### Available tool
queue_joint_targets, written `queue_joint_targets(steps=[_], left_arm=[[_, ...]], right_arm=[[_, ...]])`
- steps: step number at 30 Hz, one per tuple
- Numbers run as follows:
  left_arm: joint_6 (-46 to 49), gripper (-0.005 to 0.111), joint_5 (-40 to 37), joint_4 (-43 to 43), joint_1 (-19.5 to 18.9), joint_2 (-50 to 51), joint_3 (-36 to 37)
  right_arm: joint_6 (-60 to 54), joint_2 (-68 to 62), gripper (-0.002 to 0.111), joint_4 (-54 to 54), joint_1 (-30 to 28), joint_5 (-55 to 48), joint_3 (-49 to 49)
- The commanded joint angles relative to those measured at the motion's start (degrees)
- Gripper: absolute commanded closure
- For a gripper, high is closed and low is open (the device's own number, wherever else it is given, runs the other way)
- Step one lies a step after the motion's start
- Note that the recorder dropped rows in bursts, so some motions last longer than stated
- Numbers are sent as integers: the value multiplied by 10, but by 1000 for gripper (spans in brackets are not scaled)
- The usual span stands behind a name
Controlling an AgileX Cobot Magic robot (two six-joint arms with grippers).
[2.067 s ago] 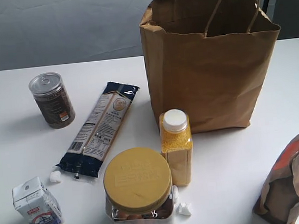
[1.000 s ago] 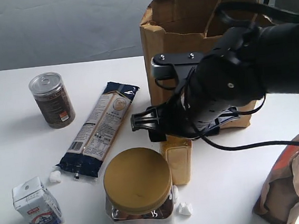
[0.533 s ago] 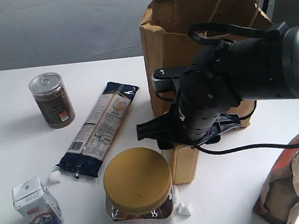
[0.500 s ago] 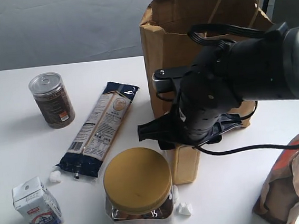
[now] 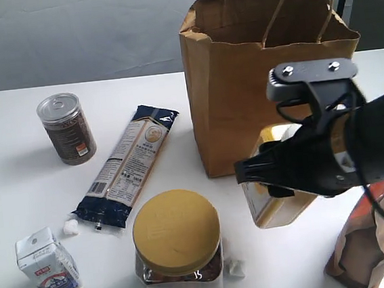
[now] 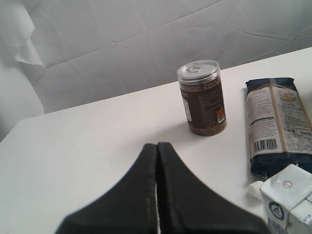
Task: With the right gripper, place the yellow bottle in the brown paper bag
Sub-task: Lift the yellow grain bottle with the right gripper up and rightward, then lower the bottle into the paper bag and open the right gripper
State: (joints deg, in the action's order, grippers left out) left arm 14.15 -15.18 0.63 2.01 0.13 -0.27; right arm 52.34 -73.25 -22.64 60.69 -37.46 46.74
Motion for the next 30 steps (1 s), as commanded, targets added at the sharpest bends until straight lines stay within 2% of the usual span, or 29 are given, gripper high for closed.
queue_joint_targets(steps=[1, 5, 9, 14, 20, 25, 27, 30], left_arm=[[-4, 107, 3, 1, 2, -1, 3], [-4, 107, 3, 1, 2, -1, 3], [-4, 107, 3, 1, 2, -1, 3], [-4, 107, 3, 1, 2, -1, 3], [-4, 107, 3, 1, 2, -1, 3], [-4, 107, 3, 1, 2, -1, 3], [-4, 107, 3, 1, 2, -1, 3], [-4, 107, 3, 1, 2, -1, 3]], right_arm=[[-31, 104, 108, -24, 24, -12, 0], [-33, 194, 108, -56, 33, -73, 0], [-26, 275, 108, -105, 33, -82, 0], [48, 337, 108, -256, 33, -121, 0], [150, 323, 108, -470, 33, -146, 1], [228, 268, 108, -604, 31, -164, 1], [254, 235, 108, -628, 15, -163, 9], [257, 183, 108, -614, -38, -115, 55]])
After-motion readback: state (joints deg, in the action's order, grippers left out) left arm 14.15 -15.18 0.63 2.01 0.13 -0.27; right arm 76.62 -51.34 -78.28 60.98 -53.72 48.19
